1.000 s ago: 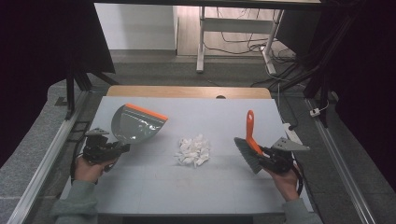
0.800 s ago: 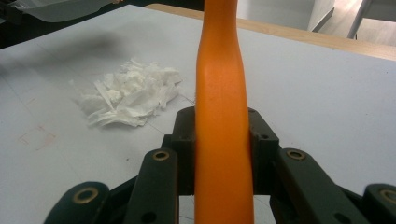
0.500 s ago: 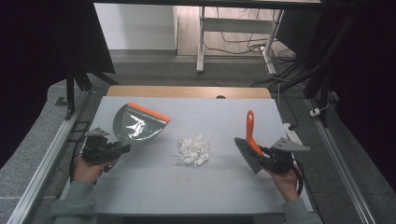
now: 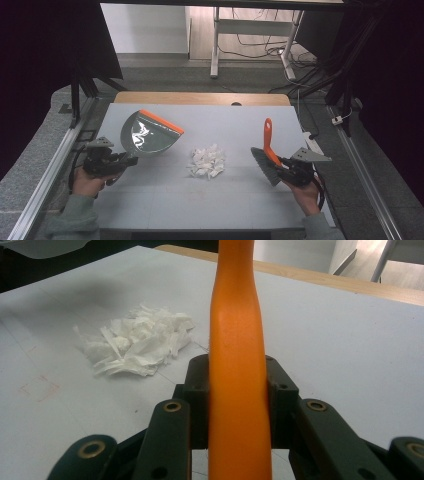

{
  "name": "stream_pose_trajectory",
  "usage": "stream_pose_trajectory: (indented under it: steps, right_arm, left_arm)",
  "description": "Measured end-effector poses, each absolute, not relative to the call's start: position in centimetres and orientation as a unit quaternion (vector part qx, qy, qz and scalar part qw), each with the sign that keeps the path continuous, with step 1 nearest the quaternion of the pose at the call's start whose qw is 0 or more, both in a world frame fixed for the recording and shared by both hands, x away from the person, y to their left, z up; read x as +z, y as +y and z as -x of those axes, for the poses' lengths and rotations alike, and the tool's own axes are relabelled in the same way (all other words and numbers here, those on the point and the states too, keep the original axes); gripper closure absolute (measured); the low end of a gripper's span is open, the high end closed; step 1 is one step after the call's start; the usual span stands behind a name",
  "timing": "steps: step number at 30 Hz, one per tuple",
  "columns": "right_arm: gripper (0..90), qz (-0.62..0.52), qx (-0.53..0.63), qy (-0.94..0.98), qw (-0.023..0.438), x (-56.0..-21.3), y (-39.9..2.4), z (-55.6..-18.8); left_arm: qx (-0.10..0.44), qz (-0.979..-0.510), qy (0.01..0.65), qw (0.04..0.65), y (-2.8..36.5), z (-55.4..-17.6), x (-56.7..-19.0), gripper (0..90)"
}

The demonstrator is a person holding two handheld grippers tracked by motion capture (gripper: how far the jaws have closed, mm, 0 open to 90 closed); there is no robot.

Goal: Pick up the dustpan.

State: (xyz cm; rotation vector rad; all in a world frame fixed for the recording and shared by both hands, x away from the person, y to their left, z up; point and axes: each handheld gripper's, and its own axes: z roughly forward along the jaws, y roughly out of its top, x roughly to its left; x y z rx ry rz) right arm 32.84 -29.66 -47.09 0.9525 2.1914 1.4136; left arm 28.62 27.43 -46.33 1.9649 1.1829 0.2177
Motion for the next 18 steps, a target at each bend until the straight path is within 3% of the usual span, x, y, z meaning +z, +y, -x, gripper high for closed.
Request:
stream_pose_trajectory:
  steps: [18]
  right_arm:
    - [69.7, -0.338, 0.499, 0.777, 0.183, -47.1, -29.7, -32.8]
  left_arm:
    - [0.076, -0.802, 0.443, 0.394, 27.6, -27.4, -46.5, 61.8]
